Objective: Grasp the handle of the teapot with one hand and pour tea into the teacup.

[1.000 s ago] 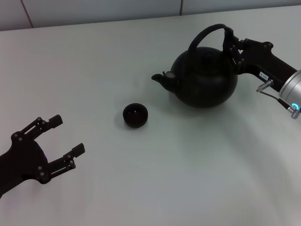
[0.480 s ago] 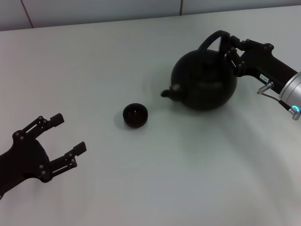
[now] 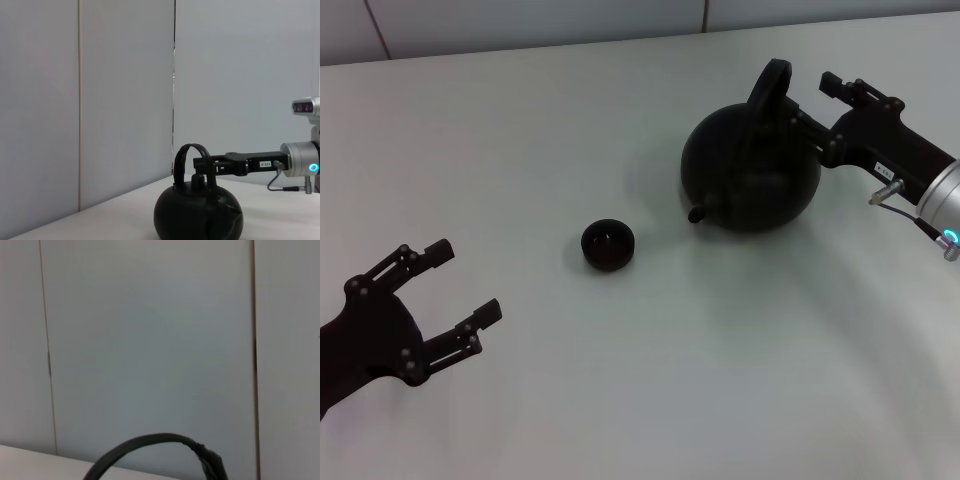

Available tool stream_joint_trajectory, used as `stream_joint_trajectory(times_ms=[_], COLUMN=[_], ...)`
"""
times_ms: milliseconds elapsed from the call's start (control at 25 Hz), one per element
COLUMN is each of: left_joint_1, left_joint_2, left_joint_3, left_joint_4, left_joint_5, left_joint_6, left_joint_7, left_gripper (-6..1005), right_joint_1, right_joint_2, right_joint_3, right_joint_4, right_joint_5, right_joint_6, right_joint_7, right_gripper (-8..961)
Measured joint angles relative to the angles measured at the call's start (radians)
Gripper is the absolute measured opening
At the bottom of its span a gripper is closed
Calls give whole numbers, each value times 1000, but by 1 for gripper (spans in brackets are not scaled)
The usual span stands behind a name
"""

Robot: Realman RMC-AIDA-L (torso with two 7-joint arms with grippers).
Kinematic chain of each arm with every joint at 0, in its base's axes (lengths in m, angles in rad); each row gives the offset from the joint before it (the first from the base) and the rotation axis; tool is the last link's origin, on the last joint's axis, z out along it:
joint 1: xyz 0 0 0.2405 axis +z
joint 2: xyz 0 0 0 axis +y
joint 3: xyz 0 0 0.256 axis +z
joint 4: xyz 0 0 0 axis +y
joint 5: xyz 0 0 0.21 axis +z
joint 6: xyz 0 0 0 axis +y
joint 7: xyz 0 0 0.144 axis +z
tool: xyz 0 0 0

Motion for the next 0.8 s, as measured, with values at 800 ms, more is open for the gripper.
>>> stream_joint_trajectory(times_ms=[800], left_joint_1=[-17], left_joint_2=[4], left_joint_3=[4], left_joint_4=[-14], left_joint_5=[7], left_joint_6=[-6], left_joint_7=[-4], left_gripper=[850], right_joint_1=[-242], right_joint_2=[-15], right_joint_3=[59], right_joint_4=[-30], right_joint_5=[-80], right_joint_6=[-325], right_joint_7=[57], right_gripper=[652])
